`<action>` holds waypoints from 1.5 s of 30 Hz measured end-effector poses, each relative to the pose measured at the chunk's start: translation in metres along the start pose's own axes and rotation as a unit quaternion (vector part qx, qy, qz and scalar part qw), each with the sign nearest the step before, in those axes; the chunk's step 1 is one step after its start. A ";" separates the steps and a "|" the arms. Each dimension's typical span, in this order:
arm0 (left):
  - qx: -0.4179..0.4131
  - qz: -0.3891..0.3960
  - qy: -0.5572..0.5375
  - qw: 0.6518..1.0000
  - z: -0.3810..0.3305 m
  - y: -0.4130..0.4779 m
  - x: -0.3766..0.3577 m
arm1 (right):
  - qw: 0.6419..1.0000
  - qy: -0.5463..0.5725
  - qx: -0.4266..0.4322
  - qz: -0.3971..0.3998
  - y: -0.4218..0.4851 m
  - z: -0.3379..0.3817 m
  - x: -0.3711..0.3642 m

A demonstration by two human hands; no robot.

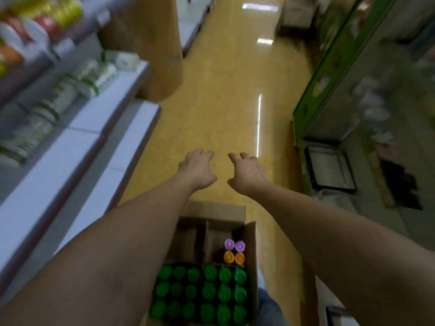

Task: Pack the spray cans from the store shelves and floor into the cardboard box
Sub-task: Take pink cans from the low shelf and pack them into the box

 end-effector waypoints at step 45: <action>0.342 -0.405 0.209 0.822 -0.003 -0.629 0.349 | 0.793 -0.032 0.558 -0.242 -0.455 0.340 0.308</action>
Point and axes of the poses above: each hand's wrist, its own y-axis towards the middle knuckle, its own x-axis out of the back of the hand, z = x × y, the point moved 6 cm from there along y, towards the middle knuckle, and after that the axes turned 3 degrees about -x, right-handed, at the moved point
